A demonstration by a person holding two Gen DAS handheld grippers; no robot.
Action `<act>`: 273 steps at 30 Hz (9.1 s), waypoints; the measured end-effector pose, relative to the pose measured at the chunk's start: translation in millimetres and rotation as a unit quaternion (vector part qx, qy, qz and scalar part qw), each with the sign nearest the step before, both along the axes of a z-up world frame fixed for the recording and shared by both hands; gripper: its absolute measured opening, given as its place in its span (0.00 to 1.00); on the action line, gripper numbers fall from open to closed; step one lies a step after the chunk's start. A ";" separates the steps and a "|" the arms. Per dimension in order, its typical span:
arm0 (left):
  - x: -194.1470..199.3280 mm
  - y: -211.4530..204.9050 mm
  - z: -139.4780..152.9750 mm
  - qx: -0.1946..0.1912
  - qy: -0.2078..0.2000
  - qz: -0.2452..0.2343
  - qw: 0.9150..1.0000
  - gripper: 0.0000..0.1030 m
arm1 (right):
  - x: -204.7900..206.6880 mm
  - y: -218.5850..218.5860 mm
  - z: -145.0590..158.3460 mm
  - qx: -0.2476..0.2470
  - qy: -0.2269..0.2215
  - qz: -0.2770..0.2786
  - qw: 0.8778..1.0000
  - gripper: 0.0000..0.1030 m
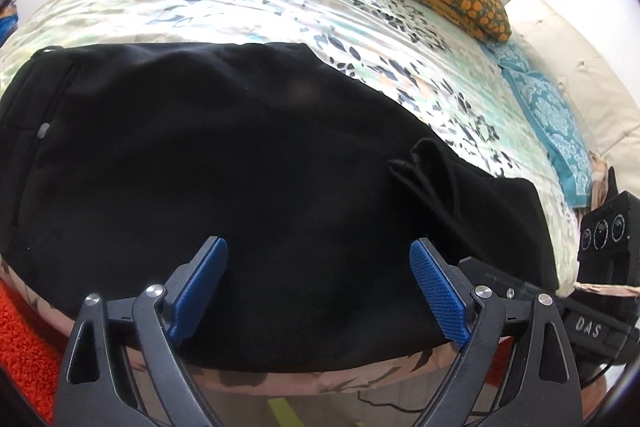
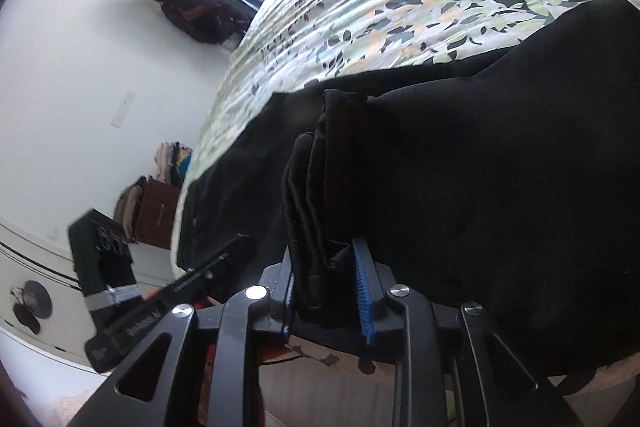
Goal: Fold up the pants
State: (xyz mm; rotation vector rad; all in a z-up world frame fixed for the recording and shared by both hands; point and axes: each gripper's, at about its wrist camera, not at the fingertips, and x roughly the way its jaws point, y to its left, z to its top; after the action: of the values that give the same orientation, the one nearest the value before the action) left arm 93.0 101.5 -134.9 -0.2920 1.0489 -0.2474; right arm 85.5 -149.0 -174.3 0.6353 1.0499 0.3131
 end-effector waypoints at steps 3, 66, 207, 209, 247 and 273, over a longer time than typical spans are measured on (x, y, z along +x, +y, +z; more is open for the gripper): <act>0.1 7.2 4.1 -0.010 -0.005 0.010 1.000 0.89 | -10.9 8.5 10.7 -0.026 -0.013 0.038 0.999 0.67; -0.3 -61.2 6.9 0.046 0.026 -0.073 0.996 0.56 | -75.2 -156.0 1.3 -0.336 0.068 -0.061 0.937 0.83; -51.4 -179.2 58.0 0.012 -0.020 -0.269 0.963 0.77 | -71.3 -195.1 48.7 0.058 -0.102 -0.129 0.985 0.88; -46.3 -148.9 58.7 -0.004 -0.021 -0.230 0.973 0.77 | -62.2 -183.9 39.0 0.092 -0.085 -0.103 0.987 0.88; -30.3 -81.1 30.9 0.042 -0.054 -0.149 0.987 0.77 | -49.5 -216.7 32.0 -0.086 0.010 -0.136 0.987 0.61; -51.3 -169.4 -7.6 0.207 -0.050 -0.268 0.940 0.93 | -60.8 -170.5 38.7 -0.102 -0.049 -0.087 0.990 0.62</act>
State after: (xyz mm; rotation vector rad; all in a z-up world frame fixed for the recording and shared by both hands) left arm 41.7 -67.8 -142.4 0.3939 1.0369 -0.5135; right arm 24.8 -319.5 -135.6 0.5189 0.9122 0.0819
